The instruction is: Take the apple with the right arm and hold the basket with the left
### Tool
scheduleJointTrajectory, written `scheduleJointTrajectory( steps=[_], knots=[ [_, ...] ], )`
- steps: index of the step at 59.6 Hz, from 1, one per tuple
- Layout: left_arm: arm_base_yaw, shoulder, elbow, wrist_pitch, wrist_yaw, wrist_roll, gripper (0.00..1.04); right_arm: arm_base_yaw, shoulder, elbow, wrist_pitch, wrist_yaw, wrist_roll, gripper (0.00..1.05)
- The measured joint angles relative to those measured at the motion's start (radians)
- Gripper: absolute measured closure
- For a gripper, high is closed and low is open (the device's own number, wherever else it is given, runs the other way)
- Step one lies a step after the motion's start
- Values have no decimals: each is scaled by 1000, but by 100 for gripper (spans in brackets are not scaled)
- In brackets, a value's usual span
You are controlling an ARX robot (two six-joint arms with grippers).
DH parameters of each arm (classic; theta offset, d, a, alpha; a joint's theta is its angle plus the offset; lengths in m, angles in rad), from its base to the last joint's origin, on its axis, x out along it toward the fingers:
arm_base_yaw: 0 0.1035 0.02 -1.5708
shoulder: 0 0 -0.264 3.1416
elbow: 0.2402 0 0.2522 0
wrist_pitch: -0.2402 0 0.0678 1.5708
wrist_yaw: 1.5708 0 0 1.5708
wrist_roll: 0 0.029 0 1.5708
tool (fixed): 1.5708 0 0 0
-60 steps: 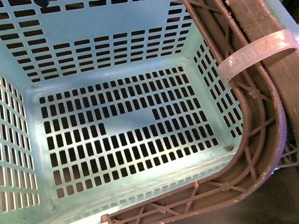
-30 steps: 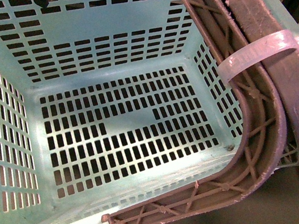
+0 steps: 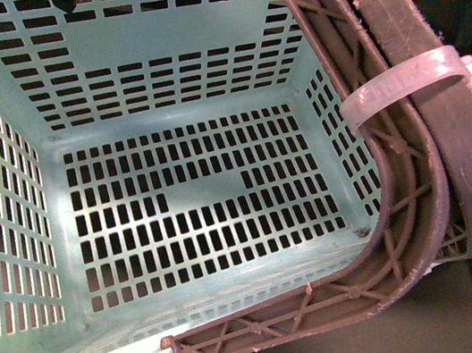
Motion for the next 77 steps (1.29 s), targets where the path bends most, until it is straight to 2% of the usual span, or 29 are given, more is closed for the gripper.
scheduleJointTrajectory(
  steps=[5,12,24,33,40,50,52,56,59,70,73,76,77],
  knots=[
    [0,0,0,0,0,1,90,17,19,-8,0,19,4,24],
    [0,0,0,0,3,0,90,19,21,-22,0,37,19,7],
    [0,5,0,0,6,6,90,-41,-62,-23,-49,62,-5,9],
    [0,6,0,0,-6,1,90,-132,-188,-27,-123,79,-37,9],
    [2,6,0,0,-15,9,90,-232,-348,-63,-193,149,-89,9],
    [-4,6,0,0,12,-1,90,-241,-362,-77,-179,153,-113,9],
    [-4,6,0,0,10,-2,90,-241,-369,-128,-43,189,-114,16],
    [-2,6,0,0,-5,3,90,-253,-404,-261,235,191,-115,31],
    [0,6,0,0,-10,5,90,-266,-437,-321,317,179,-115,43],
    [0,6,0,0,0,4,90,-306,-544,-450,337,142,-115,81],
    [0,6,0,0,0,3,90,-352,-578,-477,335,74,-116,93],
    [0,6,0,0,-1,4,90,-378,-608,-498,328,69,-117,103],
    [0,6,0,0,-1,4,90,-385,-623,-509,324,69,-116,103]
  ],
)
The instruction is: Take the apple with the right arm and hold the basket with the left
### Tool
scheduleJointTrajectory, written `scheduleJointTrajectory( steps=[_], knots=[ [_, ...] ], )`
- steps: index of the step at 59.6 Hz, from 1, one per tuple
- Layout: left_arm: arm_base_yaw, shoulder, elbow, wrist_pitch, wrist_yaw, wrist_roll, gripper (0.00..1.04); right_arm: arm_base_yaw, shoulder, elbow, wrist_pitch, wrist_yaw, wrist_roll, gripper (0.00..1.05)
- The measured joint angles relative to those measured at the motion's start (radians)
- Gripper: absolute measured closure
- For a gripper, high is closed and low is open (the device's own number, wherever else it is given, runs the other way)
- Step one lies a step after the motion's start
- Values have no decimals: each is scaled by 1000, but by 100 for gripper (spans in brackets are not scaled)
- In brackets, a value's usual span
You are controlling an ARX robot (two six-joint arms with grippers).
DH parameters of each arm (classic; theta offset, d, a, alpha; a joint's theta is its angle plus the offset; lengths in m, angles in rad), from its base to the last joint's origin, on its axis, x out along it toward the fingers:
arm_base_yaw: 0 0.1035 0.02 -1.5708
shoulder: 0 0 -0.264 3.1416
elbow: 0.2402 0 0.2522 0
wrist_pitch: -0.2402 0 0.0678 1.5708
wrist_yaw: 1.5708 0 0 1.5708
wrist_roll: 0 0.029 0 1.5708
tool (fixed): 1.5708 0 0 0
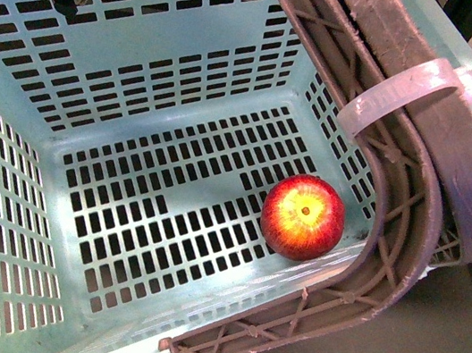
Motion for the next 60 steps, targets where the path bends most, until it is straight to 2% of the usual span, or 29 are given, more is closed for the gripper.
scheduleJointTrajectory(
  steps=[39,47,60],
  knots=[
    [0,0,0,0,1,-1,90,-2,-282,-117,-167,-5,-2,103],
    [0,0,0,0,-3,0,90,-2,-310,-137,-154,-6,-2,103],
    [0,0,0,0,-3,0,90,-2,-402,-137,-239,-7,-2,103]
  ],
)
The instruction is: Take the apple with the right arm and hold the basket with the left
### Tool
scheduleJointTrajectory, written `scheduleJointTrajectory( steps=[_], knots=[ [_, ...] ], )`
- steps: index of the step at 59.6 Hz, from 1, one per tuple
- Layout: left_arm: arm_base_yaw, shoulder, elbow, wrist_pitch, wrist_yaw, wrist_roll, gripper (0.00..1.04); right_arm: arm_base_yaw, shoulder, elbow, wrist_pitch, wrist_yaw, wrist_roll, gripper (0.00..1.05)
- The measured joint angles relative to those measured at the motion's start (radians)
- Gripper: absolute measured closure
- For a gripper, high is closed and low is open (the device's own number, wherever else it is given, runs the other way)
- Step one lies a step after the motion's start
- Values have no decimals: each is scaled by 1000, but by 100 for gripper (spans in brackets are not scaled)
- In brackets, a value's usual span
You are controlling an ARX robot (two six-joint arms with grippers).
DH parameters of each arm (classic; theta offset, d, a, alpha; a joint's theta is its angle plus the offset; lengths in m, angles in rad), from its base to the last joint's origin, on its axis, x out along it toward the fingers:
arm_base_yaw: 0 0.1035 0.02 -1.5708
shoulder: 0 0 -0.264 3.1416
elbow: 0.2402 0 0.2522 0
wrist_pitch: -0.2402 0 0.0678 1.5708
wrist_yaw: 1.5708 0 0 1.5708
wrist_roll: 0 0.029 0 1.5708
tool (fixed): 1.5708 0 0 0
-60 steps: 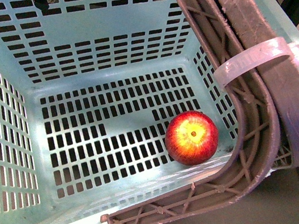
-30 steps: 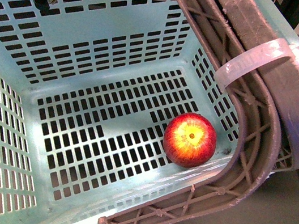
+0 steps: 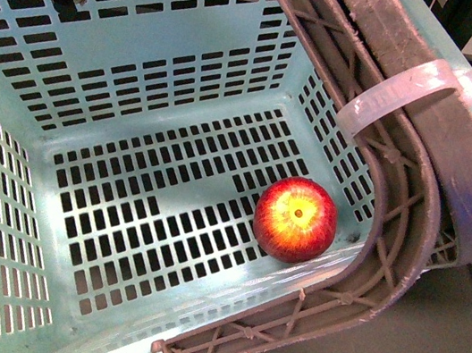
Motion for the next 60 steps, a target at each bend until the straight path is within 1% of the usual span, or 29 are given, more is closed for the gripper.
scheduleJointTrajectory(
  steps=[32,33,38,50,51,52,53,55,60],
  knots=[
    [0,0,0,0,0,-1,90,0,-137,0,-137,0,0,103],
    [0,0,0,0,0,-1,90,0,-145,0,-145,0,0,103],
    [0,0,0,0,1,0,90,0,-251,0,-286,1,0,103],
    [0,0,0,0,0,0,90,0,-307,0,-314,0,0,103],
    [0,0,0,0,0,0,90,0,-307,0,-315,0,-1,102],
    [0,0,0,0,1,-1,90,0,-308,0,-315,0,-1,98],
    [0,0,0,0,2,-2,90,0,-308,0,-315,0,-1,97],
    [0,0,0,0,4,-3,90,0,-308,0,-315,0,0,92],
    [0,0,0,0,2,-1,90,0,-309,0,-315,0,-1,74]
  ],
)
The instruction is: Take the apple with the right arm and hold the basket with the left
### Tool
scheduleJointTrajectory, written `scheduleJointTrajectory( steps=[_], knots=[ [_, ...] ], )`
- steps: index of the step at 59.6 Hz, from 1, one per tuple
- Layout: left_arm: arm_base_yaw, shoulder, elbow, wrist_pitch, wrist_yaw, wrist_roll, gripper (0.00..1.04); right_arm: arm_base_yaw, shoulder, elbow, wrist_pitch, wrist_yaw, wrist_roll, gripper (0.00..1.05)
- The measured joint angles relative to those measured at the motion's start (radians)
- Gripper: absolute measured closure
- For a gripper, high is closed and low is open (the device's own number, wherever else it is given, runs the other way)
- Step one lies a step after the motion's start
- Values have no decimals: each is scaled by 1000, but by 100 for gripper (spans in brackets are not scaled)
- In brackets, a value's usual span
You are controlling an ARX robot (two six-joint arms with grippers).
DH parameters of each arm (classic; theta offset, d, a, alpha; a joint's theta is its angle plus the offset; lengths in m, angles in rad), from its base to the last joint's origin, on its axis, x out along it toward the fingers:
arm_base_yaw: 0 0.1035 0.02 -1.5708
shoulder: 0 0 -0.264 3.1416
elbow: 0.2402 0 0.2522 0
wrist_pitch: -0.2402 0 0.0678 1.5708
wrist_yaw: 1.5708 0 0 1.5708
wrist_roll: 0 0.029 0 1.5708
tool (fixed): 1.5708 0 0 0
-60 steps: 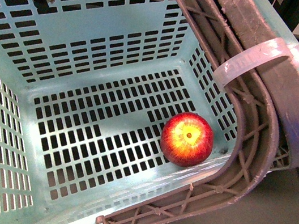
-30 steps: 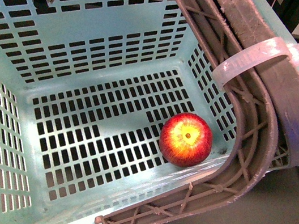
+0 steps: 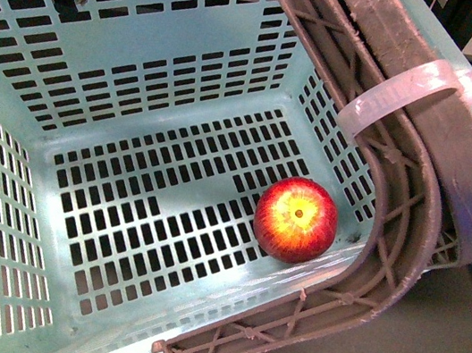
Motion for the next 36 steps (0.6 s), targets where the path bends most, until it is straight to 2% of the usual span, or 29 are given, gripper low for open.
scheduleJointTrajectory(
  steps=[2,16,22,36],
  knots=[
    [0,0,0,0,0,0,90,0,0,0,0,0,0,65],
    [0,0,0,0,1,0,90,0,0,0,0,0,0,31],
    [0,0,0,0,1,0,90,0,0,0,0,0,0,9],
    [0,0,0,0,0,0,90,0,0,0,0,0,0,9]
  ],
)
